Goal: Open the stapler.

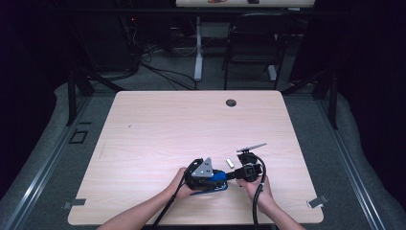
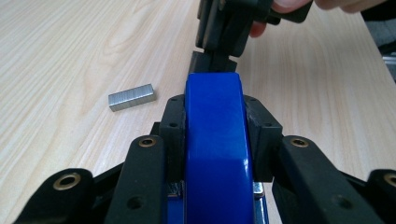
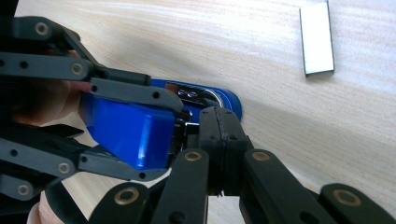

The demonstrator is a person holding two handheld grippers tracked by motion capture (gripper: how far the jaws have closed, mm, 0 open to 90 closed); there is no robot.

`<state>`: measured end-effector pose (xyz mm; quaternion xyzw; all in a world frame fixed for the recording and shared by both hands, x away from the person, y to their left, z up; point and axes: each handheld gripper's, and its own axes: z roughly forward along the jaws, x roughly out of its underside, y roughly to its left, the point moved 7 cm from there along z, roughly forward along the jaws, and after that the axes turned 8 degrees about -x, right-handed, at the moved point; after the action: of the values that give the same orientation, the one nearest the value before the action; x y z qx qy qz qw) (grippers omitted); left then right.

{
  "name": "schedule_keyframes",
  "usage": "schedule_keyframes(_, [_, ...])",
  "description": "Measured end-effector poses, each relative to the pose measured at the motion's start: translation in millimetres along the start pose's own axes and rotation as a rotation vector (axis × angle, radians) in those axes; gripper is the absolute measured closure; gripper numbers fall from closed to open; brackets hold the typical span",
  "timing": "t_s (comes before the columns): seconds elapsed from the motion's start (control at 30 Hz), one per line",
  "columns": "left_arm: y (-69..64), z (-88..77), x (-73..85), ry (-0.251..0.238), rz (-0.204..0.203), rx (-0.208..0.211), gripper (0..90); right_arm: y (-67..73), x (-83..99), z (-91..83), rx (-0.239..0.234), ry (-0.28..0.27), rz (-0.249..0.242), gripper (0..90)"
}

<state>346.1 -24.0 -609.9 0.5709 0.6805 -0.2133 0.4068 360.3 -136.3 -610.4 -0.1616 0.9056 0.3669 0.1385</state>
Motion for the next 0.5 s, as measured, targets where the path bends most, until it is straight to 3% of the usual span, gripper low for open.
schedule_keyframes(0.2, [0.7, -1.9, -2.1, 0.023, 0.011, -0.004, 65.5, 4.9, -3.0, -7.5, -0.02, -0.018, -0.018, 87.3])
schedule_keyframes(0.5, [2.5, -5.1, -6.2, 0.048, 0.009, -0.004, 65.3, 5.0, -2.5, -7.9, 0.002, 0.002, -0.052, 84.2])
